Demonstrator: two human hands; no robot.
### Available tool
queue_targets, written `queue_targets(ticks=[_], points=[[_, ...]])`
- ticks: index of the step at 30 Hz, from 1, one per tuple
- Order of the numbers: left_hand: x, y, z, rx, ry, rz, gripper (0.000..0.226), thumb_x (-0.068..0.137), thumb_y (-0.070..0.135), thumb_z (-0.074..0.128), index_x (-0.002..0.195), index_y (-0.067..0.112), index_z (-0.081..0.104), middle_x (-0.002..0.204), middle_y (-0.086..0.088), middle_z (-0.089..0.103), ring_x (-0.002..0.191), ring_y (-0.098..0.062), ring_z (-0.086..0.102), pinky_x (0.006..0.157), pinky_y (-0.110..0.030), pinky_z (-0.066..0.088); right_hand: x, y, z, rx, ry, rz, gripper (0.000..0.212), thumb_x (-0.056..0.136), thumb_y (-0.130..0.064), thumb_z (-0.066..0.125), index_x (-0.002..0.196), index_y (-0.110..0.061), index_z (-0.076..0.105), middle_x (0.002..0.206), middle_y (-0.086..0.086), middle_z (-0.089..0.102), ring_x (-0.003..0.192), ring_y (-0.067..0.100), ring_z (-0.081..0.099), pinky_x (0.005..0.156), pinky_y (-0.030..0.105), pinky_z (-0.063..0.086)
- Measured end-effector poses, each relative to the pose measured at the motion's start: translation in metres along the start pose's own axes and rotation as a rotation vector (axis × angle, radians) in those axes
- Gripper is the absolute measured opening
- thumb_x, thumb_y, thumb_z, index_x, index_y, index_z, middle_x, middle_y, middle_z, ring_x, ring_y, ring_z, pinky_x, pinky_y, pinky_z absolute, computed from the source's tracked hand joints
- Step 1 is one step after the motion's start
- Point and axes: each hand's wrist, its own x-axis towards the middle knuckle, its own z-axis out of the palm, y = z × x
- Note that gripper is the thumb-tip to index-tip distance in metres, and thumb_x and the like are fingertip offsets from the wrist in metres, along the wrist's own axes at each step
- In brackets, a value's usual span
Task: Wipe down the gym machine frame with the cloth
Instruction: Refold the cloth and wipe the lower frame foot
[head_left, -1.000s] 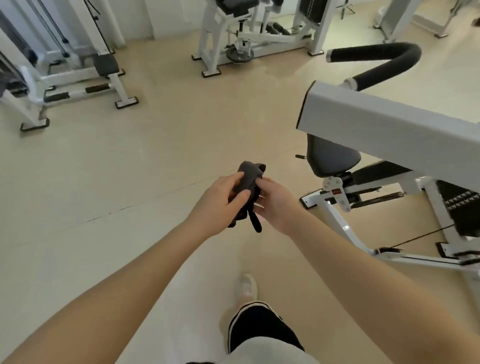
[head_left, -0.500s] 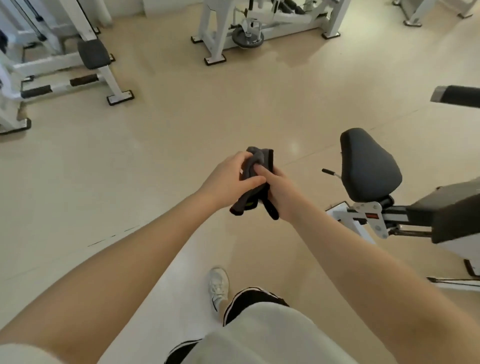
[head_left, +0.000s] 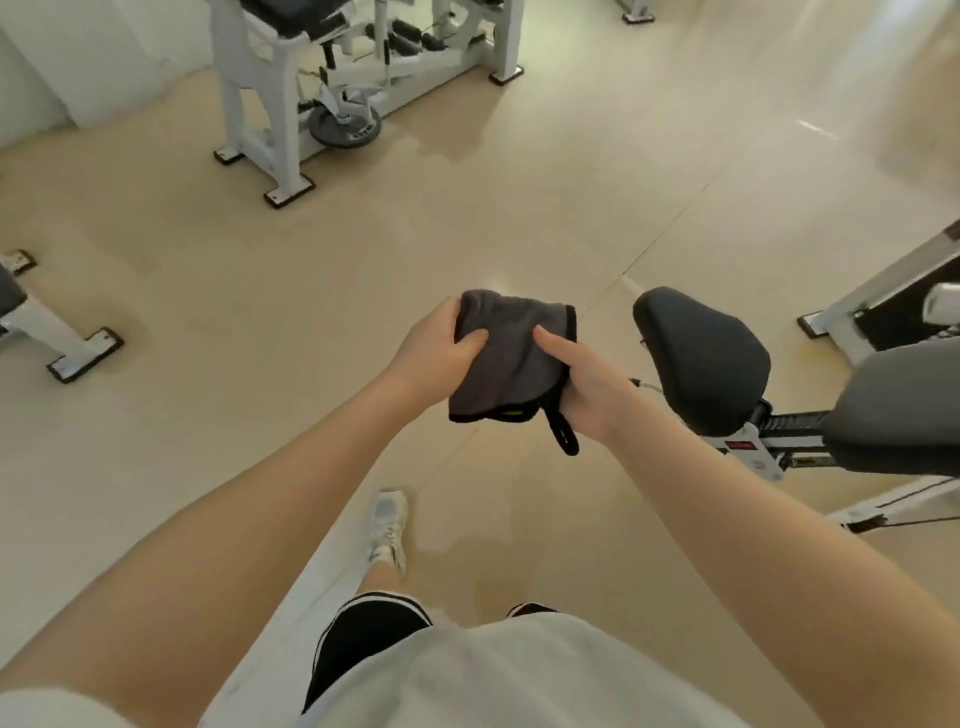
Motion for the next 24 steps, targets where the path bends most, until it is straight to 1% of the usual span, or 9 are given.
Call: queue_targets(ticks=[3,5,7,10,12,15,17,20,24], points=[[0.079,-0.001,-0.023,-0.017,-0.145,0.03,0.026,0.095,0.013,0.044,0.12,0.015,0.053,0.113,0.001,0.06,0.106,-0.017,0.056,0.09,-0.031,0.046,0.049,-0.039,0.013,0.022,0.161,0.021,0.013,0.096,-0.02,0.05,0.096,-0.011,0.06,0.094,0.002,0.068,0.088,0.017,0.063,0.072,0.027,0.05],[0.124,0.007,-0.036,-0.039,-0.234,0.028,0.028,0.095,0.012,0.042,0.121,0.019,0.051,0.113,0.003,0.06,0.107,-0.015,0.056,0.091,-0.031,0.047,0.076,-0.064,0.02,0.065,0.218,0.016,0.013,0.095,-0.02,0.051,0.097,-0.011,0.06,0.095,0.003,0.068,0.09,0.018,0.063,0.074,0.028,0.05],[0.175,0.02,-0.046,-0.057,-0.323,0.025,0.026,0.096,0.013,0.042,0.119,0.022,0.05,0.112,0.003,0.06,0.107,-0.016,0.057,0.093,-0.037,0.048,0.105,-0.094,0.025,0.104,0.25,-0.024,0.015,0.095,-0.021,0.052,0.099,-0.009,0.061,0.096,0.004,0.069,0.092,0.019,0.064,0.076,0.029,0.05],[0.242,0.043,-0.043,-0.07,-0.423,0.028,0.021,0.096,0.015,0.043,0.113,0.022,0.051,0.107,0.002,0.062,0.102,-0.018,0.06,0.088,-0.041,0.052,0.141,-0.131,0.015,0.216,0.331,-0.066,0.022,0.094,-0.023,0.054,0.109,-0.008,0.06,0.107,0.006,0.068,0.099,0.02,0.063,0.079,0.03,0.051],[0.281,0.057,-0.029,-0.06,-0.501,0.034,0.019,0.095,0.015,0.045,0.111,0.023,0.053,0.106,0.0,0.063,0.1,-0.019,0.062,0.087,-0.043,0.053,0.162,-0.149,-0.002,0.28,0.389,-0.078,0.027,0.094,-0.023,0.054,0.114,-0.007,0.058,0.112,0.007,0.067,0.101,0.021,0.063,0.079,0.03,0.05],[0.336,0.073,0.002,-0.001,-0.616,0.041,0.017,0.094,0.016,0.047,0.106,0.025,0.055,0.107,-0.004,0.065,0.099,-0.023,0.063,0.086,-0.048,0.052,0.19,-0.173,-0.038,0.338,0.454,-0.073,0.025,0.094,-0.024,0.053,0.112,-0.007,0.059,0.109,0.007,0.067,0.098,0.02,0.064,0.074,0.028,0.05],[0.374,0.088,0.028,0.036,-0.681,0.06,0.02,0.093,0.016,0.047,0.11,0.022,0.057,0.109,-0.007,0.065,0.1,-0.025,0.063,0.086,-0.049,0.052,0.212,-0.193,-0.069,0.372,0.488,-0.085,0.023,0.094,-0.023,0.053,0.109,-0.007,0.06,0.106,0.006,0.068,0.095,0.019,0.064,0.072,0.027,0.05],[0.433,0.121,0.074,0.087,-0.746,0.091,0.025,0.094,0.016,0.047,0.118,0.017,0.055,0.111,-0.008,0.065,0.1,-0.026,0.063,0.086,-0.049,0.053,0.245,-0.23,-0.119,0.42,0.538,-0.121,0.026,0.094,-0.022,0.053,0.114,-0.007,0.059,0.112,0.008,0.066,0.1,0.022,0.063,0.074,0.029,0.05],[0.506,0.181,0.141,0.175,-0.824,0.128,0.023,0.095,0.018,0.045,0.116,0.015,0.055,0.111,-0.008,0.064,0.1,-0.026,0.062,0.085,-0.048,0.052,0.274,-0.293,-0.187,0.475,0.644,-0.146,0.033,0.092,-0.023,0.056,0.121,-0.007,0.055,0.115,0.01,0.065,0.104,0.026,0.062,0.077,0.031,0.052]])
